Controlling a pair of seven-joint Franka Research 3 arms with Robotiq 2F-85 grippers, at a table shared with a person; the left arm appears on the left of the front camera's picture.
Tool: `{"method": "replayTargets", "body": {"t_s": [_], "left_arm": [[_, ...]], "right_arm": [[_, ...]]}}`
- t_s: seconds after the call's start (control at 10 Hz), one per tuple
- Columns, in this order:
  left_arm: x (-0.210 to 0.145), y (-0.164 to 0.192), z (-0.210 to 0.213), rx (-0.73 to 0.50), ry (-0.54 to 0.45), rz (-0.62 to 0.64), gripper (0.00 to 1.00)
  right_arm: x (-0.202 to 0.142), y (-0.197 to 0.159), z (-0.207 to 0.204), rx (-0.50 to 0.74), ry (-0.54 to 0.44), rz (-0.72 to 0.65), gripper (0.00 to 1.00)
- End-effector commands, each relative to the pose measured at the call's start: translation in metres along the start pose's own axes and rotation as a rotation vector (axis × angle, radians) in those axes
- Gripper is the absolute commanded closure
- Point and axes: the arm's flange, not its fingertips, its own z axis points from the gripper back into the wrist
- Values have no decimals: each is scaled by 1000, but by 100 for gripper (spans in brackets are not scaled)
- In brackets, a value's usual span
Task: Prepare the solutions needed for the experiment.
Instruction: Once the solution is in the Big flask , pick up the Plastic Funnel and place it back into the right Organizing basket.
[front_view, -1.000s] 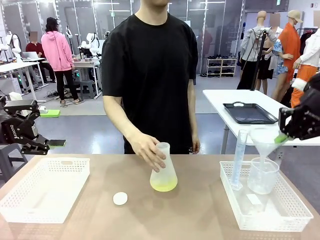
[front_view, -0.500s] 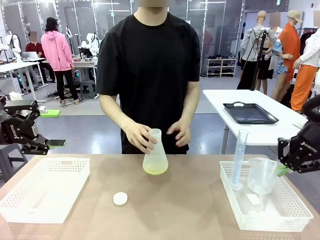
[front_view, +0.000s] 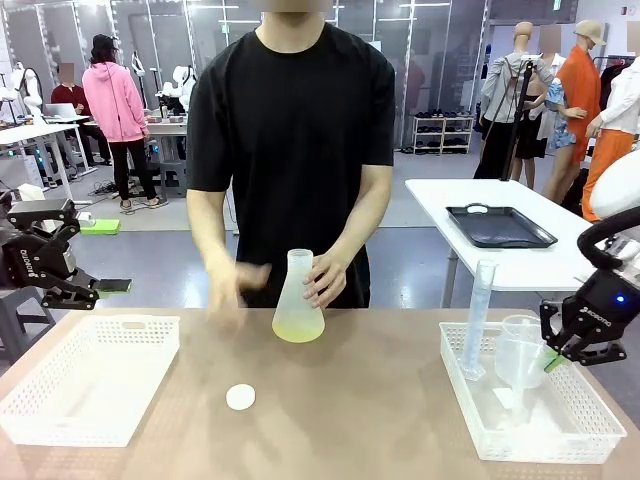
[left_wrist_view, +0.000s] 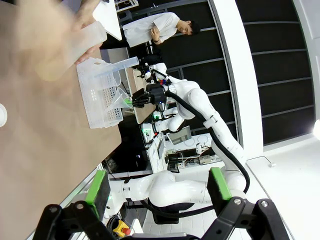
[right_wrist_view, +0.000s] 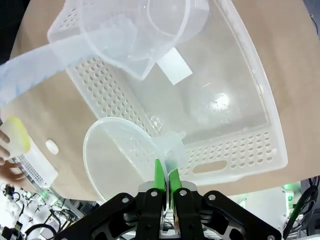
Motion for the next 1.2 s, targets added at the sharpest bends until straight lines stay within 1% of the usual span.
{"method": "replayTargets", "body": {"t_s": [0.0, 0.3, 0.4, 0.5, 0.6, 0.7, 0.8, 0.9, 1.1], "left_arm": [[1, -2, -2, -26, -7, 2, 0], [1, -2, -2, -26, -7, 2, 0], [1, -2, -2, -26, -7, 2, 0], [1, -2, -2, -26, -7, 2, 0], [1, -2, -2, -26, -7, 2, 0], [1, -2, -2, -26, -7, 2, 0], [1, -2, -2, -26, -7, 2, 0], [1, -2, -2, -26, -7, 2, 0], [1, -2, -2, -26, -7, 2, 0]], "right_arm": [[13, 13, -5, -48, -18, -65, 96], [20, 16, -11, -71, -11, -82, 96], [20, 18, -13, -68, -8, -77, 76], [20, 20, -13, -78, -12, -72, 76], [19, 21, -13, -81, -14, -73, 57], [17, 22, -13, -78, -17, -67, 73], [16, 23, -13, -71, -20, -66, 37], [18, 14, -15, -51, 2, -39, 55], [18, 14, -15, -51, 2, -39, 55]]}}
